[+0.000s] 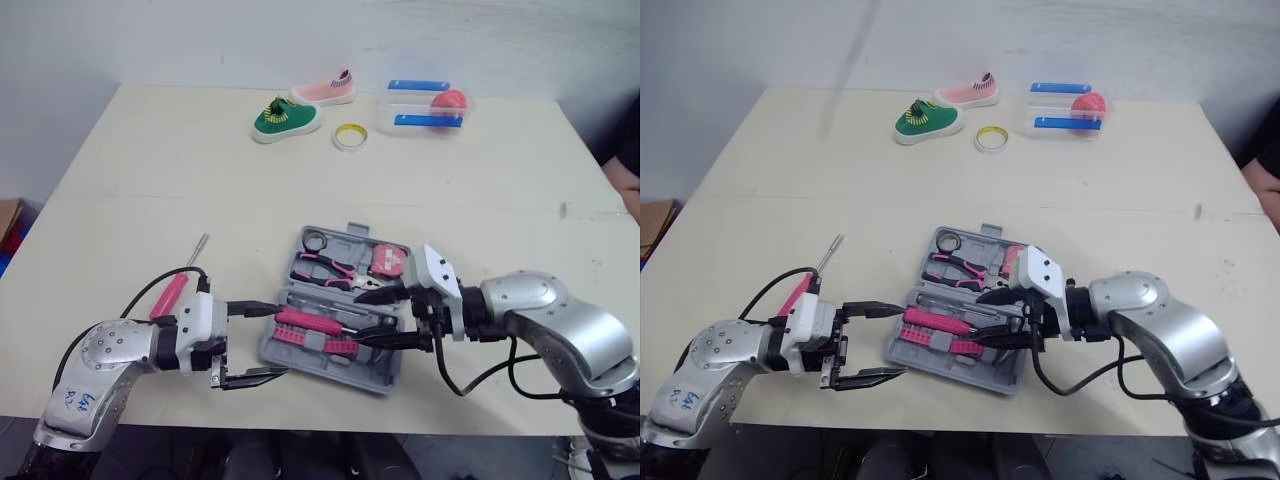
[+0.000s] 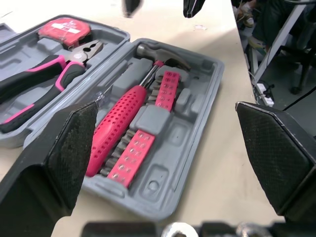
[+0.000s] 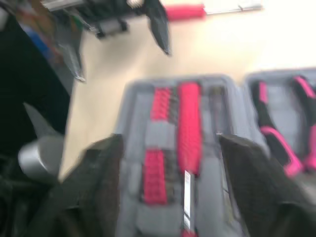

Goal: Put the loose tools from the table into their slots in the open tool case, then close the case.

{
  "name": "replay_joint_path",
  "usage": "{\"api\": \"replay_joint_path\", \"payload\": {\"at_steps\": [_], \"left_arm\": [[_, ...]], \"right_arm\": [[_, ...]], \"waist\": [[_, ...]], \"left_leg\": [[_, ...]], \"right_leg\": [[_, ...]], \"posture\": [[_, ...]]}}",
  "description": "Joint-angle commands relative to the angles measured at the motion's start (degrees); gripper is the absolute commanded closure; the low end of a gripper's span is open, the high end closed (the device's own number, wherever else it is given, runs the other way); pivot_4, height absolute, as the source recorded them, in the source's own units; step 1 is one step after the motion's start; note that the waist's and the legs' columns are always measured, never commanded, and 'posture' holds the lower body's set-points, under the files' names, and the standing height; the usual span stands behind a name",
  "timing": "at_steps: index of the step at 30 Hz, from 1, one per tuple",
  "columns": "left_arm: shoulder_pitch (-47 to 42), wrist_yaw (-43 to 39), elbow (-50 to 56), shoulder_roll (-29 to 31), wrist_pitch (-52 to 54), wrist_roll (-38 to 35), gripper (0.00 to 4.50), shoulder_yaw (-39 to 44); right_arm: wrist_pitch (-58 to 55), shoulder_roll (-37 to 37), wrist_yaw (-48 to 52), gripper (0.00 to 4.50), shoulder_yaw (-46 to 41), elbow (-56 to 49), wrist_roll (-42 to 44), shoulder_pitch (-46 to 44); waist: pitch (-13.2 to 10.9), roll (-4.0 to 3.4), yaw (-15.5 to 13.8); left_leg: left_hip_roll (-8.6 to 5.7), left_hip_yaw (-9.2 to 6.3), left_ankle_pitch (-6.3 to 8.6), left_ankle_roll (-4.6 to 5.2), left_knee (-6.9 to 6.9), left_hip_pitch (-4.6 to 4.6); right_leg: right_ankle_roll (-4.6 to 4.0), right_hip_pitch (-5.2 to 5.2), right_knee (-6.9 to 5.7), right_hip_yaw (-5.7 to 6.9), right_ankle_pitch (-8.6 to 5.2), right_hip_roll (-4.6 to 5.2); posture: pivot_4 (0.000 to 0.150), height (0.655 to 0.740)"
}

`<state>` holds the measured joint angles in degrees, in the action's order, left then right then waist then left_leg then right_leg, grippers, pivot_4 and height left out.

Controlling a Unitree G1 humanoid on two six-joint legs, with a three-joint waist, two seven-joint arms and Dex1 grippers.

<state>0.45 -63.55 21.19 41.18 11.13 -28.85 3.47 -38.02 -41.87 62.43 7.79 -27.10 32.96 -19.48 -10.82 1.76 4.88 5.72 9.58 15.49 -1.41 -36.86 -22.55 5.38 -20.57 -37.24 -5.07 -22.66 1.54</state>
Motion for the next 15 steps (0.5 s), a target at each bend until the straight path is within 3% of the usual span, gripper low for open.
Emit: {"api": "replay_joint_path", "payload": {"at_steps": [1,3,15], "left_arm": [[-0.7,-0.8,-0.8,-0.2,-2.6,0.3,0.00,0.6],[-1.2,-1.2,-1.5,0.0,-3.2,0.5,0.00,0.4],[-3.7,-1.4,-3.0,0.5,-2.5,0.6,0.00,0.3]], "right_arm": [[11.3,4.7,0.2,3.74,0.2,4.9,-3.4,2.3],[17.0,5.4,2.0,4.36,2.0,7.7,-6.8,3.6],[30.7,5.4,3.8,4.36,9.2,15.7,-19.1,3.9]], "waist": [[0.0,0.04,0.1],[0.0,0.02,0.0],[0.0,0.01,0.0]], "left_leg": [[0.00,0.00,0.01,0.02,-0.02,0.01],[0.01,0.01,0.01,0.02,-0.05,0.05],[0.03,0.05,0.00,0.00,-0.14,0.13]], "right_leg": [[0.01,0.03,0.02,0.00,0.01,0.00],[0.02,0.07,0.00,0.01,0.01,-0.03],[0.02,0.05,-0.16,0.01,0.01,-0.05]], "posture": [[0.150,0.7400],[0.150,0.7400],[0.150,0.7400]]}}
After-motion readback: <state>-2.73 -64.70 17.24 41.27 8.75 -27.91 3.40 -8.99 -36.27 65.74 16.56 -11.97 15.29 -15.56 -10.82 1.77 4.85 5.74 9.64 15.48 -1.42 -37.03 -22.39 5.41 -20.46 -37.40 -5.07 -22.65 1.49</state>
